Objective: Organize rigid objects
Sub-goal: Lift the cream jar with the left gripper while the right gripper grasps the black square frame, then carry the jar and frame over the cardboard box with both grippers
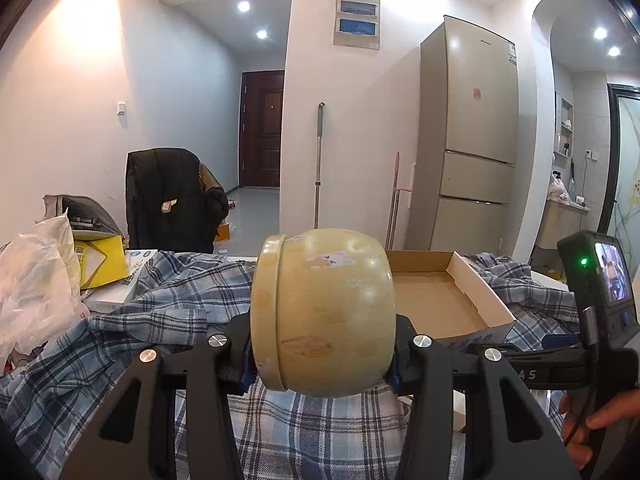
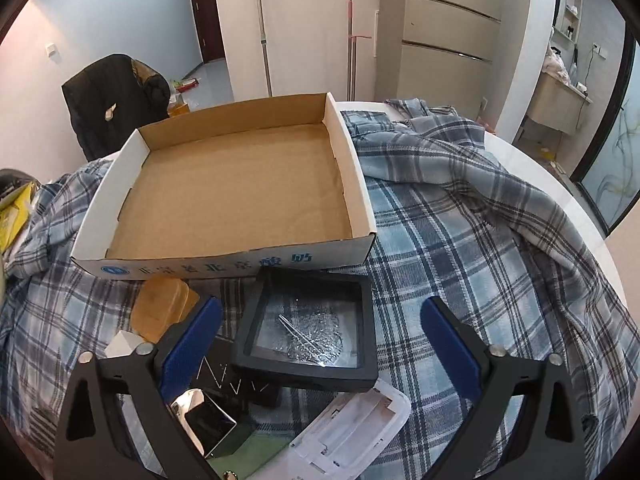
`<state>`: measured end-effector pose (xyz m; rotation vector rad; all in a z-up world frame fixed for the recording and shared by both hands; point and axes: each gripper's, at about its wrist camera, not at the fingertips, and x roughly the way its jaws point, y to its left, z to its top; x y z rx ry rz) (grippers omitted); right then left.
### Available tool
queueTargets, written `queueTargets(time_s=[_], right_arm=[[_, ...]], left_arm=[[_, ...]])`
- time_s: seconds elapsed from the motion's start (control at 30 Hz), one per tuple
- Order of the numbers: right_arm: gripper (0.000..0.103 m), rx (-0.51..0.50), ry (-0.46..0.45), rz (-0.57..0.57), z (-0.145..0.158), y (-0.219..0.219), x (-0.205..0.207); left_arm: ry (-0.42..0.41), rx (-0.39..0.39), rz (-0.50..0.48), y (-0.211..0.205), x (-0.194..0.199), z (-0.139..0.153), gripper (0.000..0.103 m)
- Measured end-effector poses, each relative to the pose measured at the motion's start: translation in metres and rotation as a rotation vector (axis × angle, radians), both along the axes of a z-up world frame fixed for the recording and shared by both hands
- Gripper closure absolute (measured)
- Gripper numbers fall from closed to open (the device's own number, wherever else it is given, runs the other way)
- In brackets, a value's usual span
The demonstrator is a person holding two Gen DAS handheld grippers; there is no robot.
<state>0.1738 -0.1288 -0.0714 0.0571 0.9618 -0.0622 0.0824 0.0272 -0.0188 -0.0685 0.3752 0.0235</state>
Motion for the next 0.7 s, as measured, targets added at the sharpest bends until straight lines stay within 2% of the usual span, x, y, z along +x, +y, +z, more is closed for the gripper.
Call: queueTargets(time_s=[0.07,0.17,0.23,0.3,0.43,0.6,0.7], right_arm=[[0.006,-0.001,0.008,-0.010,-0.004,0.000,0.000],[0.016,-0.005,0.059,0.003,-0.014,0.004,0.001],[0.018,0.001,0.049,0.002,-0.015,0.005,0.001],[0.034,0.000,0.058,0.000,-0.016,0.005,0.003],[0.034,0.020,0.079,0.008,-0.014,0.000,0.002],[0.034,0.003,0.011,0.066,0.009,-0.005,-0.017],[0.034,0.027,-0.011,0.095,0.022,-0.014,-0.029]], left_arm=[[-0.001,0.004,0.000,0.000,0.000,0.000,0.053],[-0.003,0.009,-0.003,-0.001,0.000,0.000,0.053],[-0.003,0.011,-0.002,-0.002,0.000,0.000,0.053],[-0.002,0.006,-0.001,0.000,0.000,0.000,0.053],[0.003,0.005,0.000,-0.001,0.000,-0.001,0.053],[0.026,0.034,-0.022,-0.007,0.002,-0.002,0.053],[0.028,0.058,-0.031,-0.012,0.000,0.000,0.053]])
